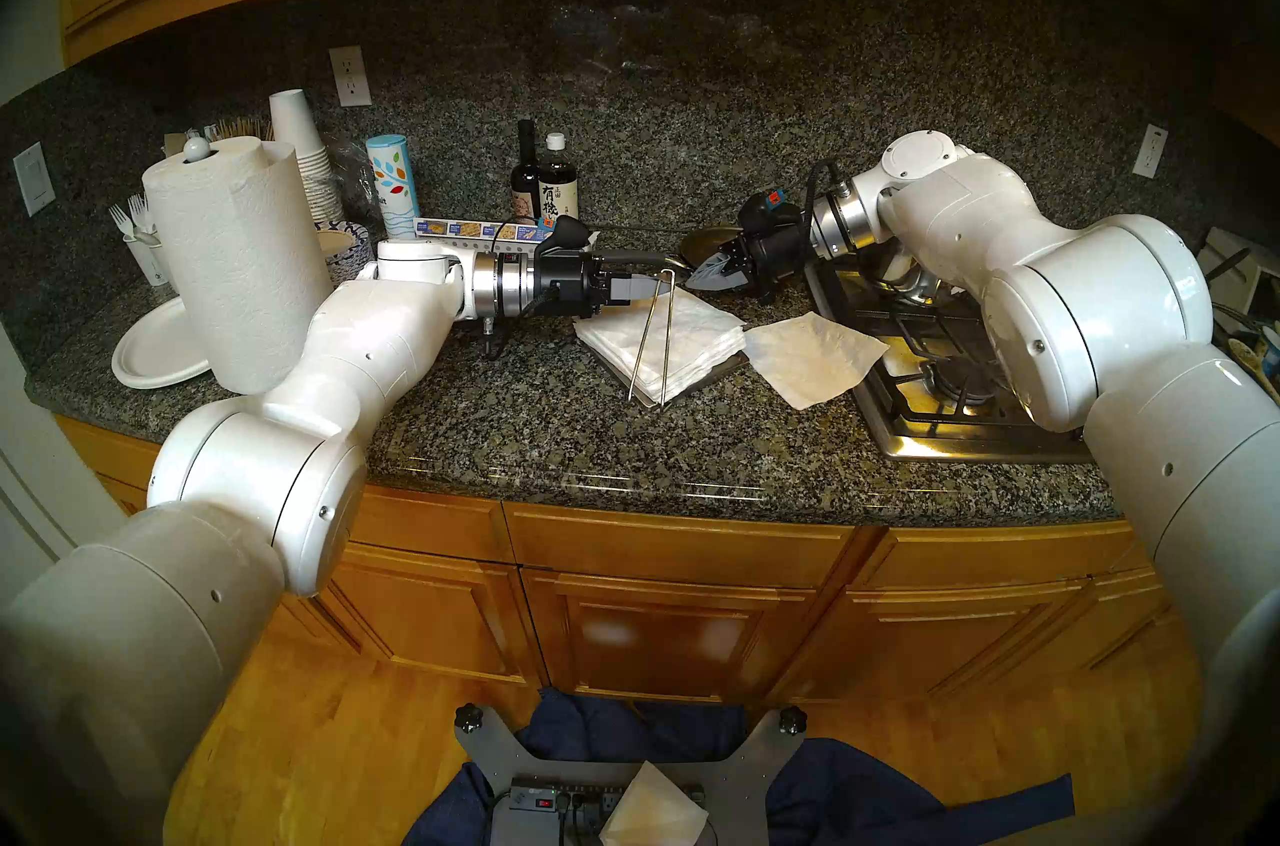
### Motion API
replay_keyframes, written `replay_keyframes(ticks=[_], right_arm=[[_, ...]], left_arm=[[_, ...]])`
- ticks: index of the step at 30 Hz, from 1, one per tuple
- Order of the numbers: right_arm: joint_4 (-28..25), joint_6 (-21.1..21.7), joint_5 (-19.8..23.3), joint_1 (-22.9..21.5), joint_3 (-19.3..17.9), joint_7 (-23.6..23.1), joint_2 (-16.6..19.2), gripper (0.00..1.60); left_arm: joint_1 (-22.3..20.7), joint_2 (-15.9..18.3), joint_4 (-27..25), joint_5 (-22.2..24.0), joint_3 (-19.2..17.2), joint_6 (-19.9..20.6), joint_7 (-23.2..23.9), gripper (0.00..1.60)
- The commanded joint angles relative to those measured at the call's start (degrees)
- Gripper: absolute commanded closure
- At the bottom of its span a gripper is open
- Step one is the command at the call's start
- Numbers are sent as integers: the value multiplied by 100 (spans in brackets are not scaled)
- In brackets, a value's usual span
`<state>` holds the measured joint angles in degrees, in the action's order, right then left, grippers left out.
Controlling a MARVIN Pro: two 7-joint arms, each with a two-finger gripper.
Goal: Take napkin out of napkin holder
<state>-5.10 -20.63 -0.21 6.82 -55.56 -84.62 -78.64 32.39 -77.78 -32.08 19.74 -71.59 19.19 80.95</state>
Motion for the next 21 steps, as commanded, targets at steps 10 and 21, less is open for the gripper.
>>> replay_keyframes(ticks=[10, 21], right_arm=[[-155, -85, 69, -259, -92, -38, 128, 129], [-192, -197, 69, -276, -106, -38, -22, 128]], left_arm=[[-591, -215, 62, -190, -35, -298, -513, 160], [-642, -176, 110, -384, 11, -500, -650, 160]])
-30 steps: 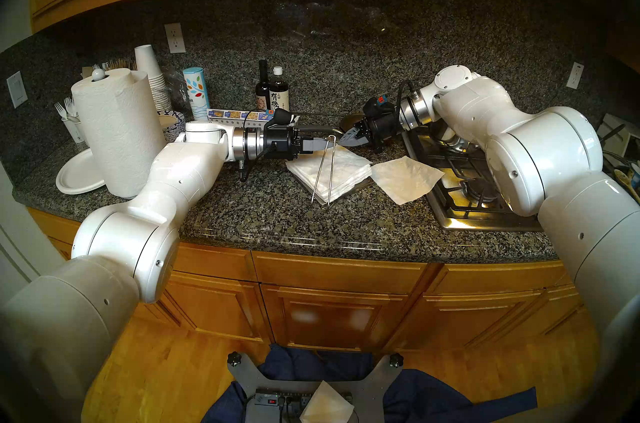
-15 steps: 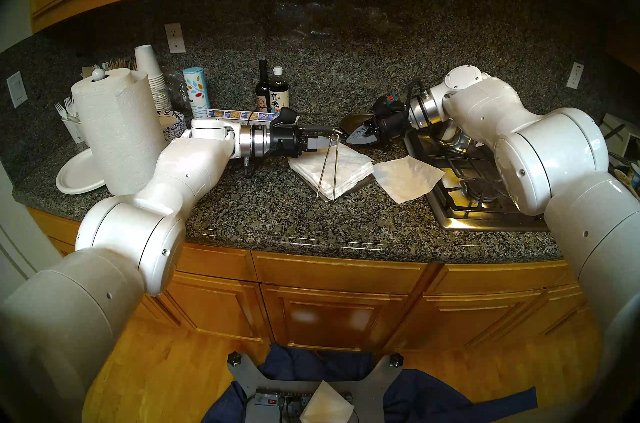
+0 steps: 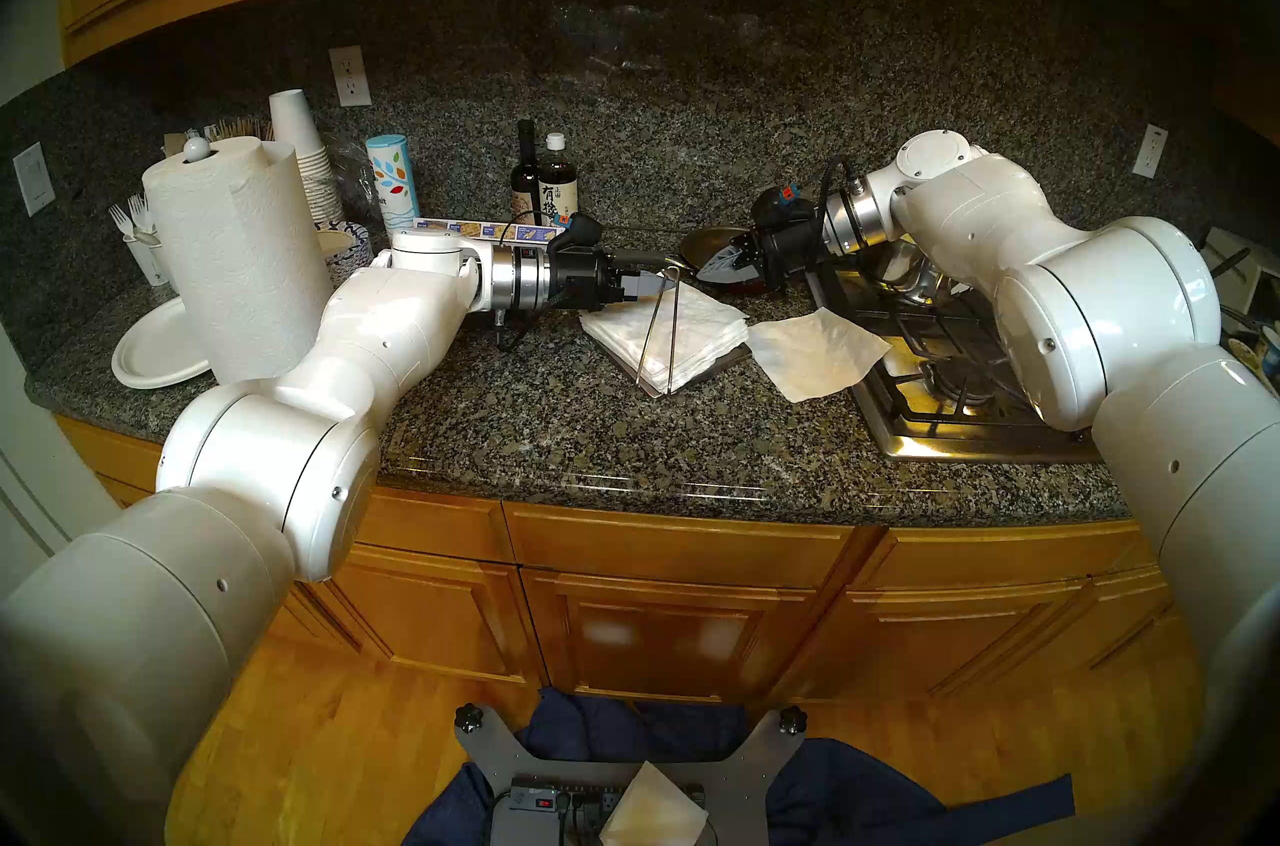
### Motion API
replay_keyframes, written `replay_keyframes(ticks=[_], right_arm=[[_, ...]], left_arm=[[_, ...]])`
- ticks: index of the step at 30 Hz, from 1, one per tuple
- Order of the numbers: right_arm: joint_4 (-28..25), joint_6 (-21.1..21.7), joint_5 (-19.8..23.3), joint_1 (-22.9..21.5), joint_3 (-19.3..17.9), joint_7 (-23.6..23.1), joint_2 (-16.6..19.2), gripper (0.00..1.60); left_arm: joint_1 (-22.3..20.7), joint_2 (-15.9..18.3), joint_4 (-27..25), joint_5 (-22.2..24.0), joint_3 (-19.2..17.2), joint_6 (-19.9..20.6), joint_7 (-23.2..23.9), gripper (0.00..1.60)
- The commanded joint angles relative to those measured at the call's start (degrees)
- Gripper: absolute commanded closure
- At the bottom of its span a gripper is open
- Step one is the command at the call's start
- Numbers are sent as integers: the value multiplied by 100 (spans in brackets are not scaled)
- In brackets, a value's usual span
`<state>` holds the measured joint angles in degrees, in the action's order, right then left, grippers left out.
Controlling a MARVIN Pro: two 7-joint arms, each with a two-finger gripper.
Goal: Take napkin out of napkin holder
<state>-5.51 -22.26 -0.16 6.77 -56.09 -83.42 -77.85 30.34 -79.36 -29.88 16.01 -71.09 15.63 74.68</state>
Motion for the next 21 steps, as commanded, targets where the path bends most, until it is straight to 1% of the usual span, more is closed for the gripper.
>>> replay_keyframes(ticks=[1, 7, 12, 21], right_arm=[[-149, -38, 62, -274, -52, -158, -111, 128], [-144, -81, 67, -294, -63, -158, -185, 127], [-125, -101, 57, -312, -59, -158, -207, 127], [-83, -116, 4, -363, -21, -88, -111, 127]], left_arm=[[-446, -2, -113, -45, -18, -164, -25, 160], [-459, 28, -141, -192, 58, -283, -52, 158], [-376, -26, -247, -317, 125, -512, -185, 160], [-306, -32, -440, -566, 237, -819, -429, 159]])
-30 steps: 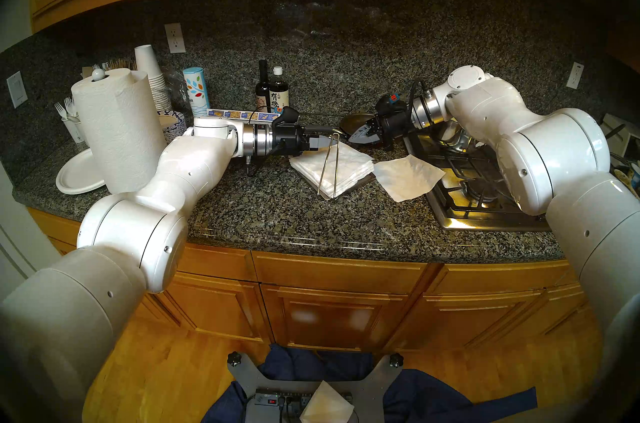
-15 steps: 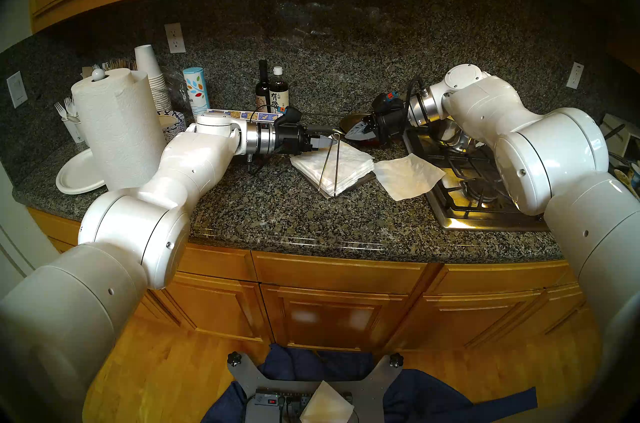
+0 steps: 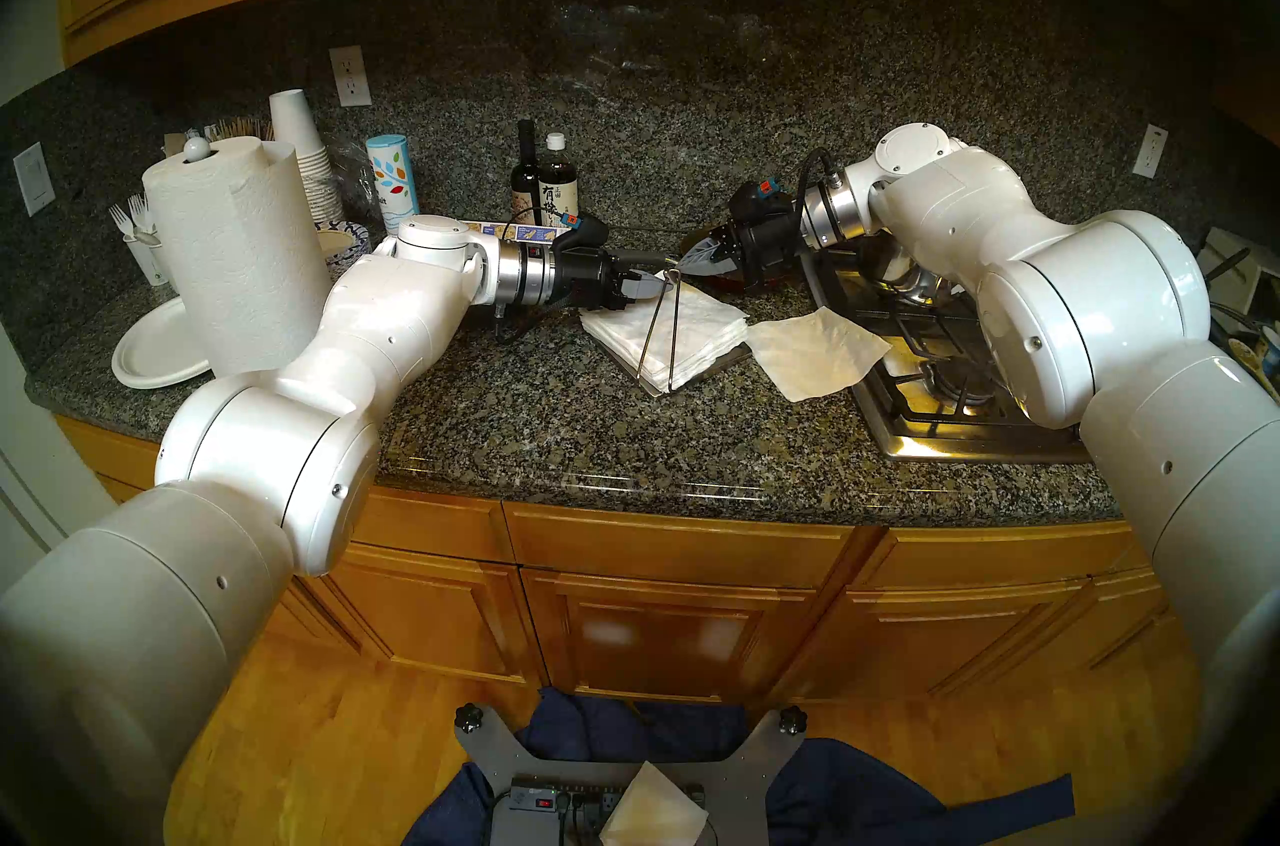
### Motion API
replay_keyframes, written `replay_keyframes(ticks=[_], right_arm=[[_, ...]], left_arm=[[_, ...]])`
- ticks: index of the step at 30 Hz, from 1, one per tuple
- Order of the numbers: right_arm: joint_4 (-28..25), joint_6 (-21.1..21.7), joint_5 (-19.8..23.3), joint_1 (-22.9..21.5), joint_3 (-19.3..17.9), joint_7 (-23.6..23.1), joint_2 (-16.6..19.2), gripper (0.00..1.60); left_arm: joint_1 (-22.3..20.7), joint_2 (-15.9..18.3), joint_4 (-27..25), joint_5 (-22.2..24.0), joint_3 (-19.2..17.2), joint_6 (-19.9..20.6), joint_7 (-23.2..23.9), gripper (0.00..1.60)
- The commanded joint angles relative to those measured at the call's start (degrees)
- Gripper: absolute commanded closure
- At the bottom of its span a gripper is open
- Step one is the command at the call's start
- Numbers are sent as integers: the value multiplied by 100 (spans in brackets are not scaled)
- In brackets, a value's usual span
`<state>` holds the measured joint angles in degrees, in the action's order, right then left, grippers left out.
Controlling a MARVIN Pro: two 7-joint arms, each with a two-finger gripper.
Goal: Take napkin out of napkin holder
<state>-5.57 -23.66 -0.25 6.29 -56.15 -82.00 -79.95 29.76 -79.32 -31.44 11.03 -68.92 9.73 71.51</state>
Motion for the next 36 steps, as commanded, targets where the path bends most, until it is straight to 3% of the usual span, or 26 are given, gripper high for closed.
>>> replay_keyframes(ticks=[1, 18, 36], right_arm=[[-75, 23, 13, -323, -15, -231, 110, 127], [-32, 116, -41, -226, 64, -300, 12, 129], [-28, 353, -191, -277, 347, -300, 25, 129]], left_arm=[[-237, -34, -306, -102, 35, -261, -144, 159], [-38, 57, -647, -424, -1, -517, -503, 158], [169, 190, -995, -426, -51, -477, -727, 158]])
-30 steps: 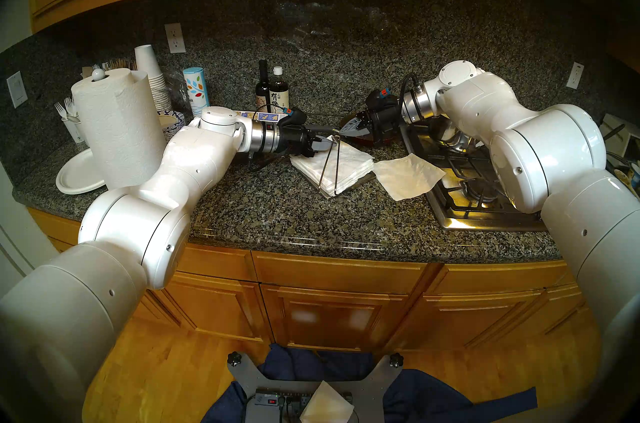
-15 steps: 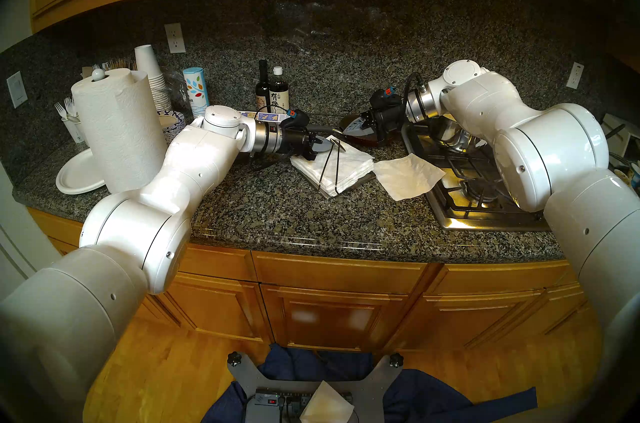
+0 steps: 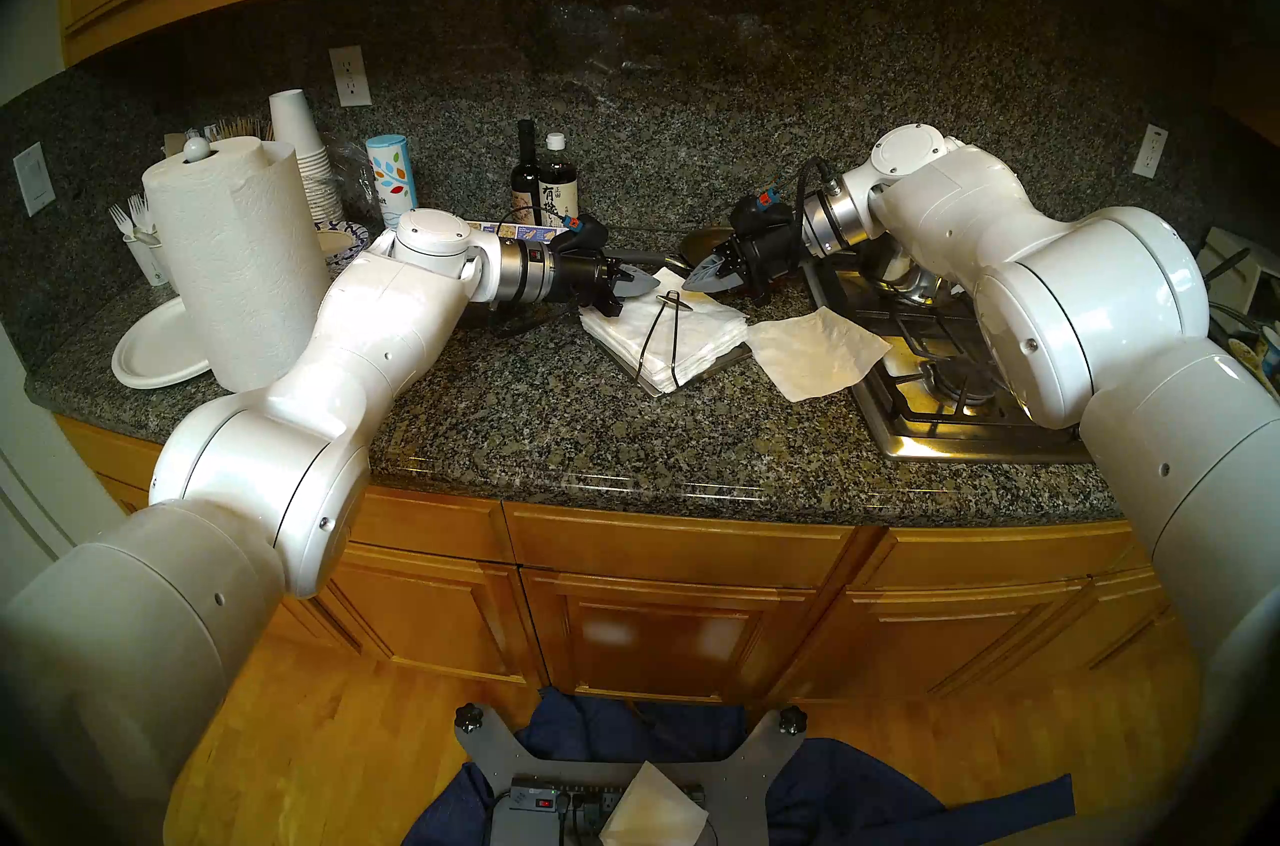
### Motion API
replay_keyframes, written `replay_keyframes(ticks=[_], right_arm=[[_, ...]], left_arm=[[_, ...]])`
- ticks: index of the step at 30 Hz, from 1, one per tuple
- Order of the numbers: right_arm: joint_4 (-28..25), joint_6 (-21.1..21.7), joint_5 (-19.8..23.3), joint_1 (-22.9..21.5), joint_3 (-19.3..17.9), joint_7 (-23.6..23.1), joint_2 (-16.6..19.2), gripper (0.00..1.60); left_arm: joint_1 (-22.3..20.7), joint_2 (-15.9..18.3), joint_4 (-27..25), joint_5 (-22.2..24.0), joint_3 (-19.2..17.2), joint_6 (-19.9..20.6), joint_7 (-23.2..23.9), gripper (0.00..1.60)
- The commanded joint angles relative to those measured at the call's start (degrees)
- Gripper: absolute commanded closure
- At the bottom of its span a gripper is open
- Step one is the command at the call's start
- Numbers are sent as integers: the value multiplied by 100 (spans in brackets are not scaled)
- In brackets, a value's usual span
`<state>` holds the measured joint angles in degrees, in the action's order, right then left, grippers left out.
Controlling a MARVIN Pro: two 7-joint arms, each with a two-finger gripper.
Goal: Take napkin out of napkin holder
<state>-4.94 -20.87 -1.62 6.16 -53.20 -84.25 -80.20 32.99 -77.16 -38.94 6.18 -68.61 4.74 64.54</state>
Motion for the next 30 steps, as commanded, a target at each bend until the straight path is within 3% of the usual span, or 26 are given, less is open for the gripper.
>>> replay_keyframes(ticks=[1, 30], right_arm=[[-89, 84, -47, -263, 53, -75, 56, 129], [-110, 216, -151, -192, 197, -38, -84, 135]], left_arm=[[-144, -24, -260, 61, -82, 24, -37, 159], [212, 144, -842, 32, -115, 441, 30, 160]])
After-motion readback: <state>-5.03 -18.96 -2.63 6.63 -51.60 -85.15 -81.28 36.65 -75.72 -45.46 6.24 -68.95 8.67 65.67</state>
